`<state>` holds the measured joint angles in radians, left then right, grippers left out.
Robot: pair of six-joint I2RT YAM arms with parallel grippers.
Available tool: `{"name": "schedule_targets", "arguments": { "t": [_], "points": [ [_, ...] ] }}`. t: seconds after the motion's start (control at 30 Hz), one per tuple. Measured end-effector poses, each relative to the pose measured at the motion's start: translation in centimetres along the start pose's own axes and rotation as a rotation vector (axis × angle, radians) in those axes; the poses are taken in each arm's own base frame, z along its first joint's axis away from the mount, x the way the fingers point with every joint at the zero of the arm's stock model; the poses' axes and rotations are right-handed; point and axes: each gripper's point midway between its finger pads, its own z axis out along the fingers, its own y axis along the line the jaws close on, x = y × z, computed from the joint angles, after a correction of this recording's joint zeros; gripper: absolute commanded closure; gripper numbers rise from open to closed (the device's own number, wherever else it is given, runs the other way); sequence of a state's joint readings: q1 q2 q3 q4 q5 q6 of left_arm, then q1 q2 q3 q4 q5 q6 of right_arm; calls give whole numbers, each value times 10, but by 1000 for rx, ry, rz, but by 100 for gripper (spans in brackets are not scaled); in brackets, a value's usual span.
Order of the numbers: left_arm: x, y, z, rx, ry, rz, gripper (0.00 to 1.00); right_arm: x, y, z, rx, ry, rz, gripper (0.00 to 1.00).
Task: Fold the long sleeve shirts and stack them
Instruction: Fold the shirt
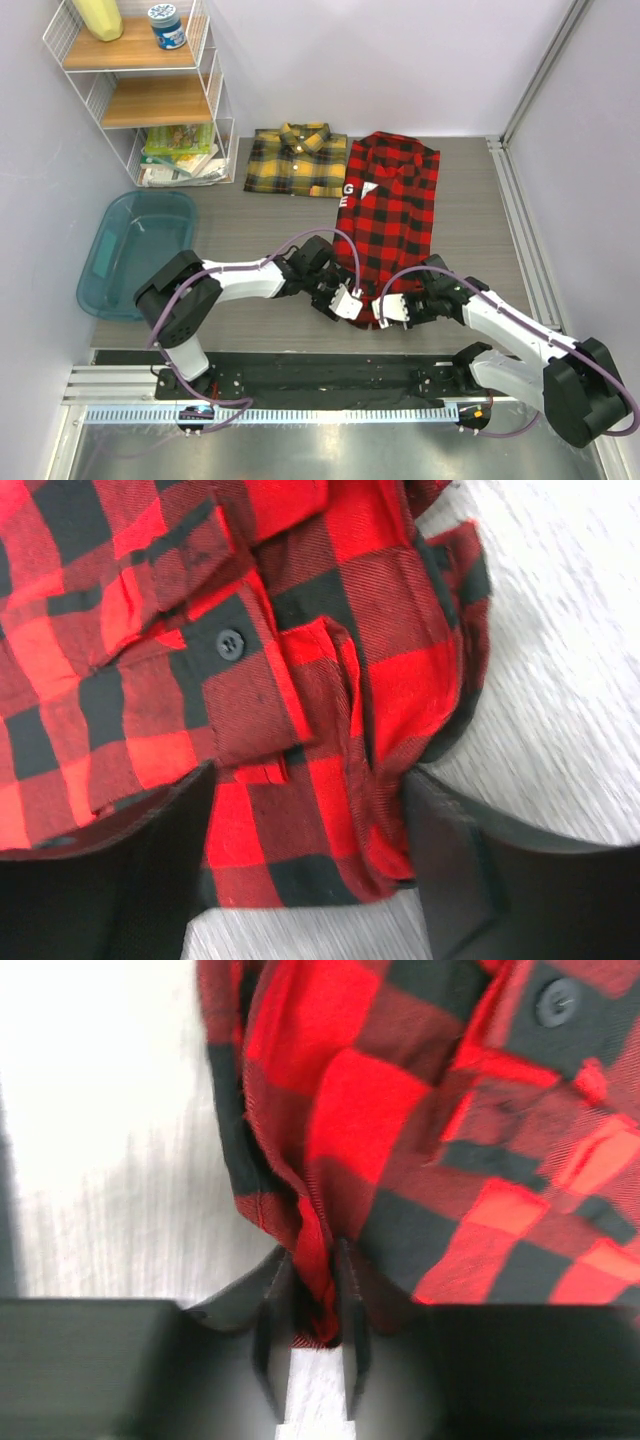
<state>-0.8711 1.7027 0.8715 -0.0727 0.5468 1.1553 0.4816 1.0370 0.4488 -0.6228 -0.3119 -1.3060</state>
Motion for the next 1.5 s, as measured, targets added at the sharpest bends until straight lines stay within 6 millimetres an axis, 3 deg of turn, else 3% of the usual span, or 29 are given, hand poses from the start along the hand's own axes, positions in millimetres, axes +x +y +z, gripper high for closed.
{"name": "schedule_targets", "arguments": {
  "t": [0.03, 0.13, 0.27, 0.33, 0.47, 0.63, 0.8, 0.83, 0.93, 1.03, 1.27, 1.37, 1.47, 1.5],
  "points": [
    [0, 2, 2, -7, -2, 2, 50, 0, -4, 1, 17, -3, -5, 95],
    [4, 4, 7, -13, 3, 2, 67, -1, -13, 2, 55, -4, -8, 99],
    [6, 2, 9, -1, 5, 4, 81, -1, -19, 1, 83, -1, -7, 99],
    [4, -4, 10, 23, 4, 7, 84, 0, -16, -1, 77, 4, -3, 99],
    [-10, -27, 2, 103, 0, -14, 79, -1, 2, -15, 52, 3, 7, 99],
    [-49, -61, -30, 223, -63, -62, 89, -10, 15, -43, 105, -31, -26, 99],
    [-62, -69, -50, 233, -82, -117, 95, -11, 30, -57, 94, -34, -28, 99],
    [-62, -69, -51, 234, -80, -139, 83, -11, 32, -57, 87, -32, -24, 99],
    [-55, -70, -52, 231, -65, -205, 37, -9, 36, -56, 58, -23, -13, 99],
    [-49, -69, -47, 227, -57, -236, 26, -8, 38, -54, 38, -17, -7, 99],
    [-23, -71, -16, 217, -14, -226, 25, -5, 38, -46, -4, -3, 22, 99],
    [-24, -66, -4, 199, -26, -196, 34, -4, 37, -42, -6, -2, 23, 99],
    [-29, -55, 7, 163, -45, -150, 70, -3, 38, -39, -10, 1, 24, 99],
    [-29, -52, 9, 152, -45, -145, 93, -2, 38, -39, -9, 2, 24, 99]
  ]
}}
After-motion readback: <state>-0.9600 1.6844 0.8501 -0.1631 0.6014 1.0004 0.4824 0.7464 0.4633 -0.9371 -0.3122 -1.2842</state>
